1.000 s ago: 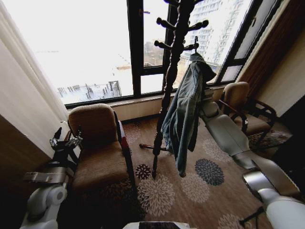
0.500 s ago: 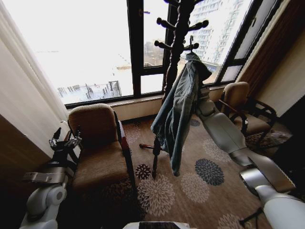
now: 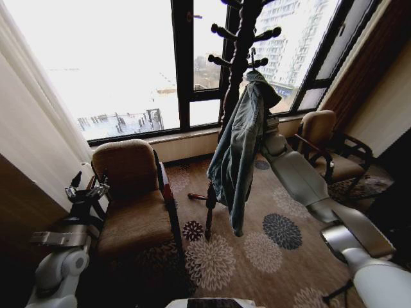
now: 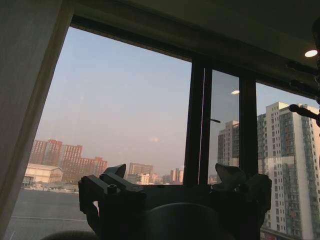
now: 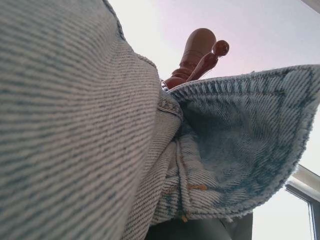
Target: Pick up the clothes from the bed and hang them on the clothes hanger.
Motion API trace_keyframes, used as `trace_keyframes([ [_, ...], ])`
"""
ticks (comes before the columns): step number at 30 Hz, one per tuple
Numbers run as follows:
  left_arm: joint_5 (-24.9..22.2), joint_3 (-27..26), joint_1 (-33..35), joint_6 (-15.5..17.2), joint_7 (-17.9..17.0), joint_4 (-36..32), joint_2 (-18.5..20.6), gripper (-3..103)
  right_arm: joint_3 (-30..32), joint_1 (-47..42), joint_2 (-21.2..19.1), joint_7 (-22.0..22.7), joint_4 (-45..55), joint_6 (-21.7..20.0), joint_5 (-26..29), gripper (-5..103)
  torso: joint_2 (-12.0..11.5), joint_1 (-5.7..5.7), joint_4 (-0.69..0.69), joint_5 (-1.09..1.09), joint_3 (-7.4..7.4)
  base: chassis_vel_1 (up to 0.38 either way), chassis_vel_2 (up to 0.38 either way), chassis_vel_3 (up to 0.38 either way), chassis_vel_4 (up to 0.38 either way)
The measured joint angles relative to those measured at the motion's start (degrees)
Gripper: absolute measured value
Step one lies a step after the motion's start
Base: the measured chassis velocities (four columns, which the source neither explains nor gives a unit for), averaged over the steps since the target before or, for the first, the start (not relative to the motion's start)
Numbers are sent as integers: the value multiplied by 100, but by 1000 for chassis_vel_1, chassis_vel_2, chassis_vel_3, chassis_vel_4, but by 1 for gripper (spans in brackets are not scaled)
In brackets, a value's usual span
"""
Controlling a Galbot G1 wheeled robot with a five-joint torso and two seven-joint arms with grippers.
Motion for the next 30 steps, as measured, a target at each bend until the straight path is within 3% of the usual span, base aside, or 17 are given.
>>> trace_keyframes([
  [30, -29, 26, 13, -22, 46, -29, 50, 100, 342, -268, -413, 36, 434, -71, 118, 17, 0, 0, 0, 0, 0, 0, 0, 0, 0],
])
